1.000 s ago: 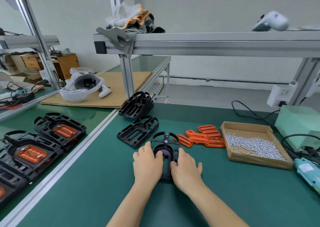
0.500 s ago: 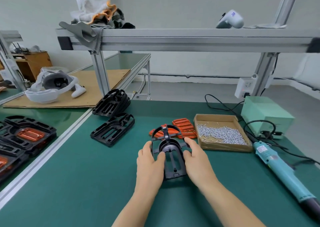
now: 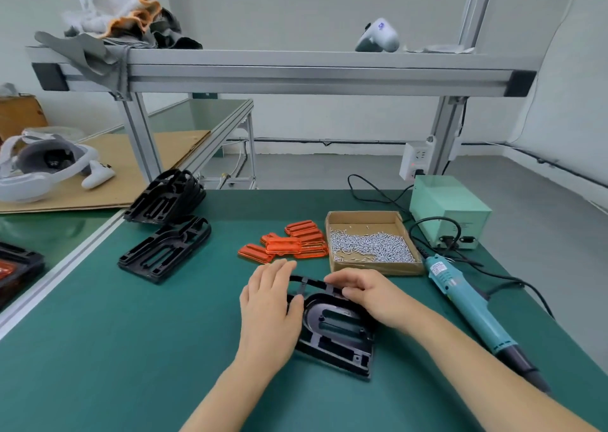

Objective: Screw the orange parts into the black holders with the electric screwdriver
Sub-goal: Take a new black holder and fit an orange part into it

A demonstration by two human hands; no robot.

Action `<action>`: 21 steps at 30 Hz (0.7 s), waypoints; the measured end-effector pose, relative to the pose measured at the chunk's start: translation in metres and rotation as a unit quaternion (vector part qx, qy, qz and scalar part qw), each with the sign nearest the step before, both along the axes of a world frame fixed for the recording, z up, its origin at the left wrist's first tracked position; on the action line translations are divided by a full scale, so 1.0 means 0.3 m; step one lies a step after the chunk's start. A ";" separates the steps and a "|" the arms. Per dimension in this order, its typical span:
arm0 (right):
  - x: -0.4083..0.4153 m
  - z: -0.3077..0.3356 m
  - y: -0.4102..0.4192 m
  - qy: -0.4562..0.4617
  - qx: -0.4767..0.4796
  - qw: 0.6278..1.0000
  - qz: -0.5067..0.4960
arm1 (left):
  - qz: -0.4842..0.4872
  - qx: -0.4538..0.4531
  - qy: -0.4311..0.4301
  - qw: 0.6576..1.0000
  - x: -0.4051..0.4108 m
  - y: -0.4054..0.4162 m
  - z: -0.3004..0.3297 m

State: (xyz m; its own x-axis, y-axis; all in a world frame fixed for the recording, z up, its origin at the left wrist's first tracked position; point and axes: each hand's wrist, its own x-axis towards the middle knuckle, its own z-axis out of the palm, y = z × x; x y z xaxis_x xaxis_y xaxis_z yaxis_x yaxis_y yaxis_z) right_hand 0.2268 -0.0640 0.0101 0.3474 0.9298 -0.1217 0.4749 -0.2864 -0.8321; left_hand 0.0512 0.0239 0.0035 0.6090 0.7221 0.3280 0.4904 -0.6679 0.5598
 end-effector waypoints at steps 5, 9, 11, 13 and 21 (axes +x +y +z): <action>0.030 -0.002 0.060 -0.058 0.014 0.996 0.062 | -0.008 0.046 0.087 0.995 0.037 0.022 -0.025; 0.025 0.002 0.119 -0.109 0.013 0.990 0.092 | 0.038 0.042 0.105 0.993 0.023 0.048 -0.052; 0.016 0.003 0.149 -0.155 0.034 0.984 0.081 | 0.058 0.042 0.100 0.992 0.013 0.058 -0.057; 0.007 0.005 0.180 -0.211 0.069 0.974 0.049 | 0.064 0.028 0.087 0.994 0.011 0.063 -0.061; -0.012 0.014 0.356 -0.412 0.075 0.908 0.015 | 0.073 -0.009 0.052 0.996 0.009 0.062 -0.075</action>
State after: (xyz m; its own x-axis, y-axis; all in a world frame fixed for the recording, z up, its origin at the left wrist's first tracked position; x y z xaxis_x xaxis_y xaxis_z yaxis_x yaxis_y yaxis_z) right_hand 0.2231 0.0428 0.0143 0.2373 0.9249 0.2971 0.9598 -0.1760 -0.2186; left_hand 0.0540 0.0425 -0.0190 0.5263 0.8109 0.2557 0.6378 -0.5754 0.5120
